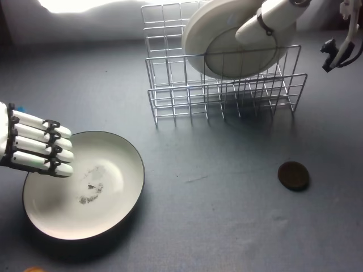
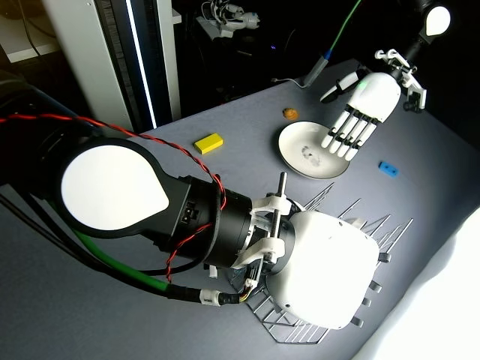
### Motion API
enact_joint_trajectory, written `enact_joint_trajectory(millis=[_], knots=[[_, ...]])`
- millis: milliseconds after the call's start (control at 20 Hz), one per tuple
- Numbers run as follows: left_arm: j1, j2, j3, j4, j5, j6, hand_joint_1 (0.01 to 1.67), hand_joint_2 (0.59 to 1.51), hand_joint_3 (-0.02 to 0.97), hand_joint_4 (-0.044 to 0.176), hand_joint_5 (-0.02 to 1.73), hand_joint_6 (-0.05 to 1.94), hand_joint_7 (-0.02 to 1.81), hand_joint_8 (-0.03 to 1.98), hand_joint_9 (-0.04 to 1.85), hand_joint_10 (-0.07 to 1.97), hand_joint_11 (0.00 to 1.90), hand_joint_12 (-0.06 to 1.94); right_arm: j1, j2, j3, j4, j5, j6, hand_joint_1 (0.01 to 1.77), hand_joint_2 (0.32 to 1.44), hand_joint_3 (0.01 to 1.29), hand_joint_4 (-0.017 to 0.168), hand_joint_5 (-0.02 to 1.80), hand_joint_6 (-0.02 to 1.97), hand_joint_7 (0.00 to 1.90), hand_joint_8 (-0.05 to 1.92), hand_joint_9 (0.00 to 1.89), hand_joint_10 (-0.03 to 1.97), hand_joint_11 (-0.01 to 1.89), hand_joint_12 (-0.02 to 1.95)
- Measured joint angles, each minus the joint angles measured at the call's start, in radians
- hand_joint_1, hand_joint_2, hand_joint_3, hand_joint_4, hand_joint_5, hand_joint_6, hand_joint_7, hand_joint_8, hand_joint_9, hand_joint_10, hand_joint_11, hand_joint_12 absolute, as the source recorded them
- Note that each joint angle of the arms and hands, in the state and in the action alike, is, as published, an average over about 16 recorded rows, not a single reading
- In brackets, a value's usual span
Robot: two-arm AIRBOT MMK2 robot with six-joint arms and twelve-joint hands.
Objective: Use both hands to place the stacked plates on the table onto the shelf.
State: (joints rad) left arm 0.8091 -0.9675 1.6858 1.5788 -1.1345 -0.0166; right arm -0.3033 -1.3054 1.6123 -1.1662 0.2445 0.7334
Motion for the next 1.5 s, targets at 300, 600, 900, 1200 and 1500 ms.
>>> enact_joint_trajectory(millis=[300,600,900,1200,1500], knots=[[0.007,-0.001,0.011,0.000,-0.011,0.002,0.02,1.113,0.014,0.002,0.02,0.02,0.02,0.01,0.02,0.01,0.02,-0.01,-0.016,-0.002,0.000,0.015,0.013,-0.011,1.15,1.01,0.01,-0.006,0.94,0.61,1.08,0.23,1.16,0.02,0.88,1.10],[0.019,-0.001,0.014,-0.001,-0.017,0.006,0.02,1.116,0.014,0.002,0.02,0.02,0.02,0.01,0.02,0.01,0.02,-0.01,-0.027,-0.001,0.000,0.026,0.024,-0.019,1.08,1.04,0.01,-0.009,0.91,0.27,1.04,0.03,1.06,0.02,0.82,1.13],[0.030,-0.002,0.016,-0.001,-0.016,0.012,0.02,1.117,0.014,0.002,0.02,0.02,0.02,0.01,0.02,0.01,0.02,-0.01,-0.036,0.000,0.000,0.034,0.029,-0.021,1.03,1.05,0.01,-0.009,0.83,0.04,0.91,0.01,0.94,0.02,0.65,1.22],[0.039,-0.004,0.019,-0.002,-0.010,0.016,0.02,1.117,0.014,0.002,0.02,0.02,0.02,0.01,0.02,0.01,0.02,-0.01,-0.042,0.001,0.000,0.039,0.030,-0.025,1.03,1.05,0.01,-0.009,0.71,0.03,0.79,0.01,0.85,0.03,0.48,1.32],[0.043,-0.007,0.023,-0.003,-0.004,0.018,0.02,1.117,0.014,0.002,0.02,0.02,0.02,0.01,0.02,0.01,0.02,-0.01,-0.041,0.002,0.000,0.036,0.029,-0.029,1.06,1.02,0.01,-0.009,0.59,0.03,0.68,0.01,0.79,0.04,0.33,1.37]])
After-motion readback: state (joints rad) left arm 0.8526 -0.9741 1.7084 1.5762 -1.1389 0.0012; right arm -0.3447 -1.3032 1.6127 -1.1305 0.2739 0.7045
